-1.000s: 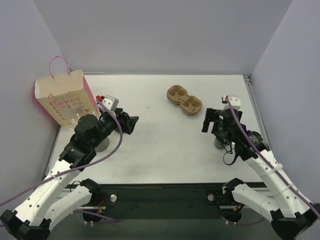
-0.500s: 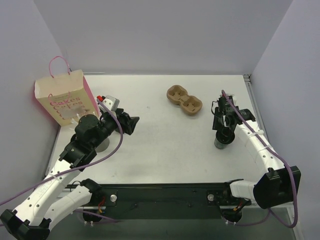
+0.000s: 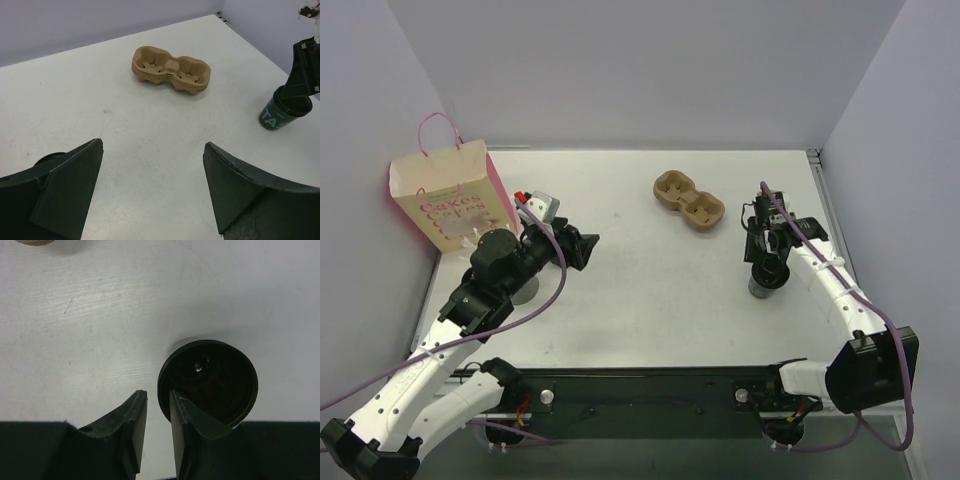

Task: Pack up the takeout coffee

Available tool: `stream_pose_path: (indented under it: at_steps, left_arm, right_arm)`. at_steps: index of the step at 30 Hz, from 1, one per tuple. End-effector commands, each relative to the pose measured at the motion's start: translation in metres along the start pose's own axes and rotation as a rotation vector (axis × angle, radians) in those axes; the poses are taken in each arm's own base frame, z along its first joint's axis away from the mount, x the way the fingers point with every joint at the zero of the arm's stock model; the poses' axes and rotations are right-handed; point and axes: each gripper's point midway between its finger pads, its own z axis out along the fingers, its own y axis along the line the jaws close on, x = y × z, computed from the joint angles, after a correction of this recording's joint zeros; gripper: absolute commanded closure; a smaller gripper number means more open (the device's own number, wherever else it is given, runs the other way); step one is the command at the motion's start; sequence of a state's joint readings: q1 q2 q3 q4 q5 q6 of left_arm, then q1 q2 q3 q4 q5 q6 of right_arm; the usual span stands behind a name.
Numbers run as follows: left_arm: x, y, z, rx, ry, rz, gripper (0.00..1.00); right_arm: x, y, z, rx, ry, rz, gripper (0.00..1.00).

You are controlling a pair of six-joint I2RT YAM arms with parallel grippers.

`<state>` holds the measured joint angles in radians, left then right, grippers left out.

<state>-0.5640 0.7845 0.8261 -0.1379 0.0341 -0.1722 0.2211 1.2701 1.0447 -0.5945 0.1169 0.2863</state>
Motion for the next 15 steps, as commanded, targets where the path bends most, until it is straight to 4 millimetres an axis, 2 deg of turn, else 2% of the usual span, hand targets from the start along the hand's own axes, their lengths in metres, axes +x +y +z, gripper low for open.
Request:
stream_pose_path:
  at_steps: [1, 8, 15]
  left_arm:
    - [-0.0175, -0.0065, 0.0003, 0.026, -0.059, 0.005, 0.09]
    - [-0.0165, -0.0073, 0.0014, 0.031, -0.055, 0.005, 0.09]
    - [-0.0171, -0.0077, 0.0013, 0.033, -0.056, 0.005, 0.09]
  right_arm:
    - [0.0154, -0.0029, 0.0085, 0.017, 0.066, 0.004, 0.73]
    - [0.0187, -0.0040, 0.0144, 0.023, 0.080, 0.021, 0.73]
    - [0.0221, -0.0048, 0.0184, 0.021, 0.095, 0.024, 0.78]
